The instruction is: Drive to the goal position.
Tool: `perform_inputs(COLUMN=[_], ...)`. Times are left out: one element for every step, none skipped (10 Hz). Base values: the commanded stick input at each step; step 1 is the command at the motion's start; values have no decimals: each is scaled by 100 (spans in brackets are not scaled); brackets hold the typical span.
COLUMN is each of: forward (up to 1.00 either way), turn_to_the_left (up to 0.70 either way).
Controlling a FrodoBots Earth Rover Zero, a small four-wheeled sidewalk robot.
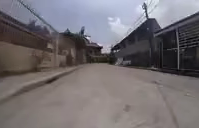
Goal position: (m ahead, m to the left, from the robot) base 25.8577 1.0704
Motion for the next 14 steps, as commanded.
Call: perform_inputs(forward=[100,100,100,100,100,100,100,100,100,100,100,100,100,100], turn_to_the_left=[0,0,0,0,0,0,0,0,0,0,0,0,0,0])
